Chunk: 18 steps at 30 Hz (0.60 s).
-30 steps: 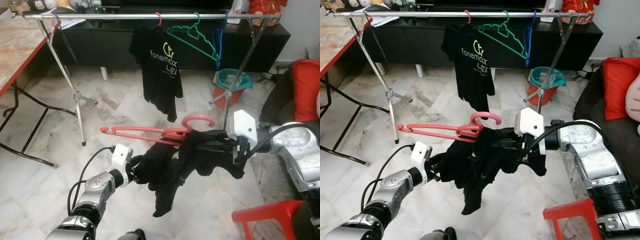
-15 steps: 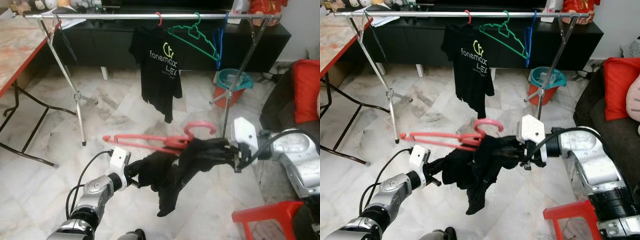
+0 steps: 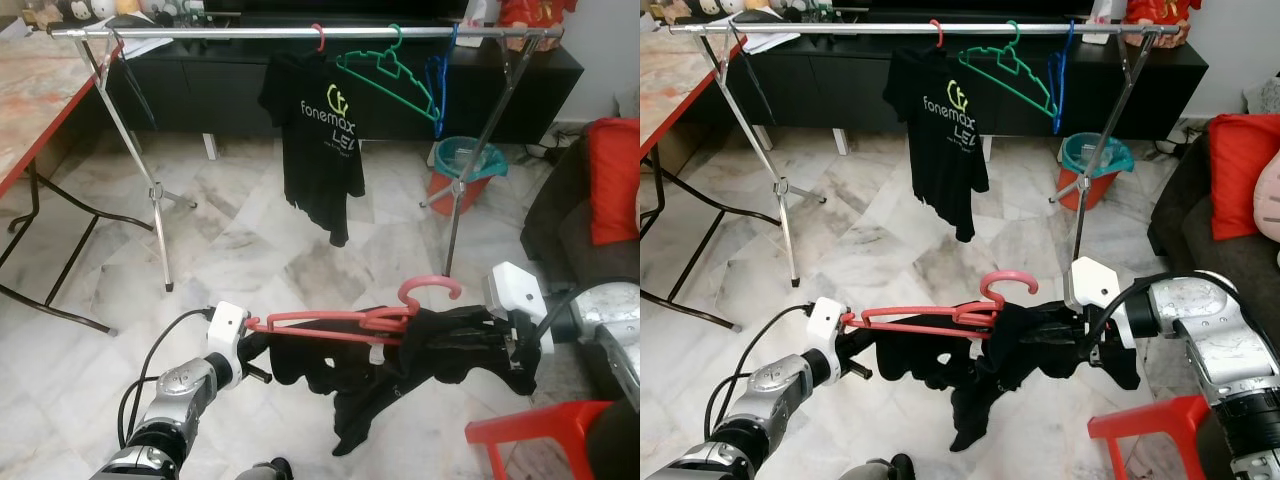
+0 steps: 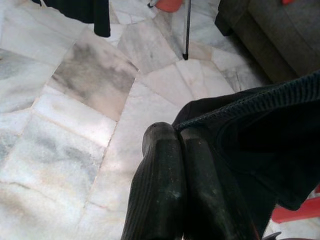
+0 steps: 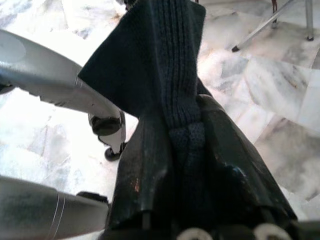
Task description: Hang hanger
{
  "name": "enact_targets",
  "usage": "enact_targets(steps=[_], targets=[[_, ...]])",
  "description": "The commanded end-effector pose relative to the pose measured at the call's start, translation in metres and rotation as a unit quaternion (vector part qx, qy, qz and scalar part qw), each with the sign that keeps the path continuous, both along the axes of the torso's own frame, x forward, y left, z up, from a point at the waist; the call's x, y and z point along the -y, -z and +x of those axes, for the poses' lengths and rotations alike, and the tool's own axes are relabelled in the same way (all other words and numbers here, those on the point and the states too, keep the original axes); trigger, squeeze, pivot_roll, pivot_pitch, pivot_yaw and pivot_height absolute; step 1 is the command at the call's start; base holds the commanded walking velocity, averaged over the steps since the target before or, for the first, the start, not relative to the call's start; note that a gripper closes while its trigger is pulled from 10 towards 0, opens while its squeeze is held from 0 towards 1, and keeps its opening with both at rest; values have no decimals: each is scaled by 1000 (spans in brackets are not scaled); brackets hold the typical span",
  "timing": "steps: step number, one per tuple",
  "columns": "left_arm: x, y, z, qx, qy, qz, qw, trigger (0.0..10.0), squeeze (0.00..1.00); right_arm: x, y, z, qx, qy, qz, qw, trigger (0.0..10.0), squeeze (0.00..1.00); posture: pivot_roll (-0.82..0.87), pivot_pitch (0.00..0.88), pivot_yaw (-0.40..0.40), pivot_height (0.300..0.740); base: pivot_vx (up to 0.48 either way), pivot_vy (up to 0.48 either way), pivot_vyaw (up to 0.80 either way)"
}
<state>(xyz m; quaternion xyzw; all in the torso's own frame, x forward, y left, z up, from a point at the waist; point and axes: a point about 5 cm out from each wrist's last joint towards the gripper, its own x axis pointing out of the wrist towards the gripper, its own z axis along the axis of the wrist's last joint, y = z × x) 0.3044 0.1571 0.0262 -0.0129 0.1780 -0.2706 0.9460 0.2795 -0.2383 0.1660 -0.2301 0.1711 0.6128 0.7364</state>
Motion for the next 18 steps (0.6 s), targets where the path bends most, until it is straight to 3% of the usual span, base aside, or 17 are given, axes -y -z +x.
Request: enact_targets(steps=[1,6,11,15,18], targets=[[-16,4,-3,-14,-26,24,999,10000,0,11,-7,0,9,-3,-34,999,0,0,37,134,15,736,0,0,0],[-22,8,-6,-21,-34,36,999,10000,0,27,-8,7,35,18,-103,994,0,0,38,137,18,736,0,0,0],[-23,10,-9,-25,-32,39,998,10000,0,36,-12,10,44,32,-125,991,0,0,39,138,22,736,0,0,0],[-23,10,-9,-28,-31,41,998,10000,0,47,-9,13,57,39,-192,979,0,0,38,137,22,736,0,0,0],[-23,10,-9,-28,-31,43,998,10000,0,48,-8,13,56,34,-202,977,0,0,39,137,23,736,0,0,0]])
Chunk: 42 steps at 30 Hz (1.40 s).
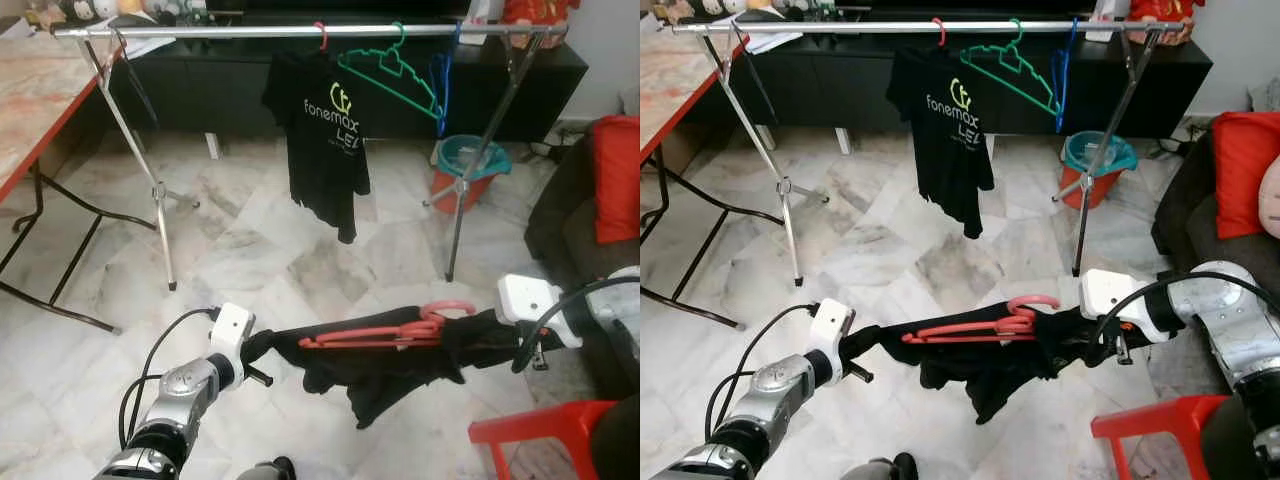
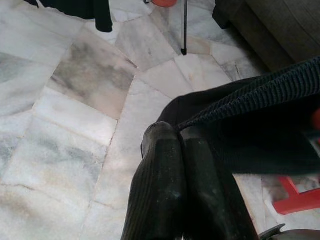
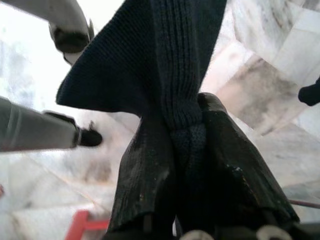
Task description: Hang hanger
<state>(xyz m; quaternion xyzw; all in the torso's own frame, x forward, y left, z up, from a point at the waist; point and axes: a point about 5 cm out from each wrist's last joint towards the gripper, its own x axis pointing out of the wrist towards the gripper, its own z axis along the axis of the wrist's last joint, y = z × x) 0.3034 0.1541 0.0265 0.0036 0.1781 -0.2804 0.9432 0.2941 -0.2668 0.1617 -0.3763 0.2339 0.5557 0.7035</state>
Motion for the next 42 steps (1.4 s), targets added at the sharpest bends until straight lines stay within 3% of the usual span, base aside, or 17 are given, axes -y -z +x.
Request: enact_targets(steps=[1,13,21,28,33,42], targets=[[-26,11,-8,-30,-45,30,998,10000,0,20,-12,-1,8,22,-40,999,0,0,39,137,23,736,0,0,0],[-26,9,-7,-27,-50,28,998,10000,0,17,10,4,44,4,-155,987,0,0,43,137,20,736,0,0,0],[-22,8,-6,-29,-40,23,999,10000,0,-2,21,18,121,32,-120,985,0,0,40,131,14,736,0,0,0],[-21,5,-3,-24,-42,17,999,10000,0,-16,42,10,96,19,-118,988,0,0,42,129,10,736,0,0,0],[-19,-5,6,-7,-51,0,999,10000,0,-24,66,3,77,11,-142,987,0,0,48,125,9,736,0,0,0],[-14,-20,16,11,-42,-24,999,10000,0,-30,85,4,97,33,-176,979,0,0,48,121,7,736,0,0,0]])
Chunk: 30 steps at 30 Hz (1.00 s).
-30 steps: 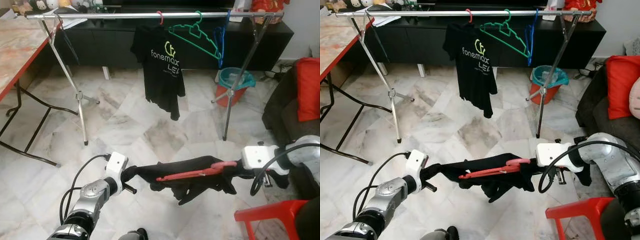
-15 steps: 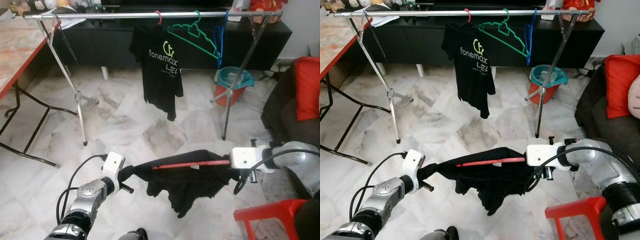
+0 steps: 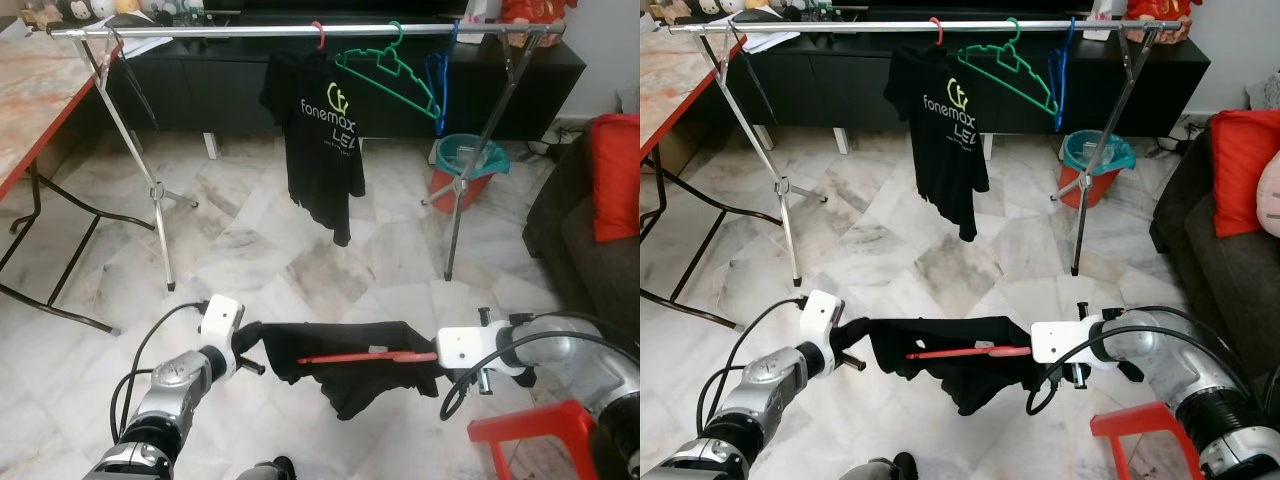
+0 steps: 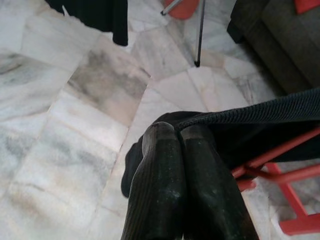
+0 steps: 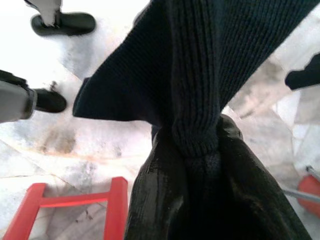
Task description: Hang hanger
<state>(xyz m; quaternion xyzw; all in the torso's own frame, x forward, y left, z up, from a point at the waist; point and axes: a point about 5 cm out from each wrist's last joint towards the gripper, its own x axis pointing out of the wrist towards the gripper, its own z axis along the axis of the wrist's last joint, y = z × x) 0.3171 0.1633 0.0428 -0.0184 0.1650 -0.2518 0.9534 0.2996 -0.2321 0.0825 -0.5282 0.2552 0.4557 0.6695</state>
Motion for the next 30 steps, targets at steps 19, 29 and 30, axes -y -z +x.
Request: enact_targets(steps=[19,29,30], targets=[[-1,3,-6,-13,19,0,1000,10000,0,-15,-8,9,32,82,138,987,0,0,44,120,4,736,0,0,0],[-2,5,-8,-15,22,10,1000,10000,0,-17,-15,-7,-48,36,189,980,0,0,42,121,2,736,0,0,0],[-2,5,-7,-13,18,9,1000,10000,0,-16,-14,-10,-61,27,179,982,0,0,44,122,3,736,0,0,0]])
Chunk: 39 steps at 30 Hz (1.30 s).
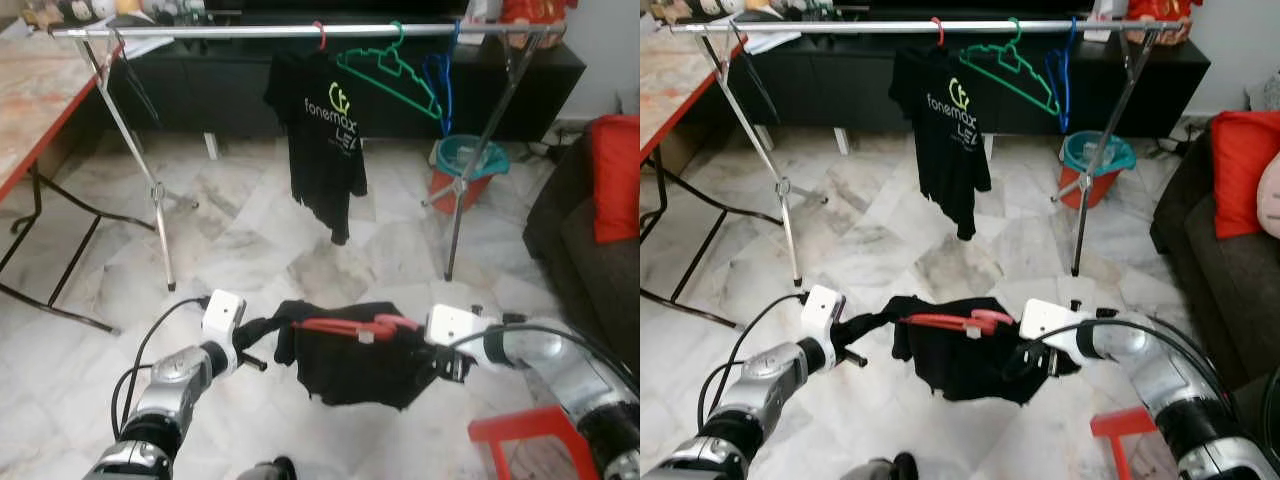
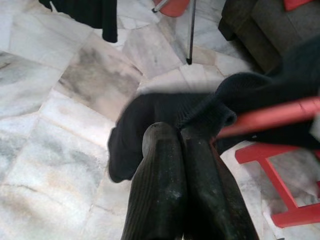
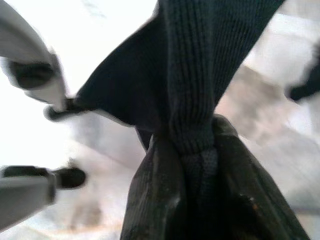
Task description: Hang hanger
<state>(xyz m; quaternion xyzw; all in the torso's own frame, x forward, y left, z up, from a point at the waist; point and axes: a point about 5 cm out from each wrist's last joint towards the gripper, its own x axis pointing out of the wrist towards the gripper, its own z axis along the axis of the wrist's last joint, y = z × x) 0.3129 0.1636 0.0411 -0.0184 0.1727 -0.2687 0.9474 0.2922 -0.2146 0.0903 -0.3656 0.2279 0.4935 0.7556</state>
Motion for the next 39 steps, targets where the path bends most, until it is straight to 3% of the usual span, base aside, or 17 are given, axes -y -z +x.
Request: enact_targets(steps=[1,4,11,19,25,33,39], targets=[[-2,2,-2,-4,-2,10,1000,10000,0,3,-5,-4,-10,-23,-7,1000,0,0,44,122,3,736,0,0,0],[-3,1,-1,-2,-2,9,1000,10000,0,11,1,-12,-37,-58,-61,996,0,0,44,121,5,736,0,0,0],[-4,1,-1,-2,-3,14,1000,10000,0,21,-11,-4,-11,-43,-65,997,0,0,46,122,7,736,0,0,0],[-3,5,-5,-7,5,20,1000,10000,0,20,-24,-1,5,-22,12,1000,0,0,44,124,10,736,0,0,0],[-4,5,-5,-9,6,23,1000,10000,0,30,-19,-2,0,-12,-19,1000,0,0,46,125,11,736,0,0,0],[-5,5,-5,-8,5,25,1000,10000,0,42,-7,1,19,0,-121,992,0,0,48,124,10,736,0,0,0],[-3,5,-5,-10,6,21,1000,10000,0,33,3,2,34,11,-119,992,0,0,46,124,8,736,0,0,0]])
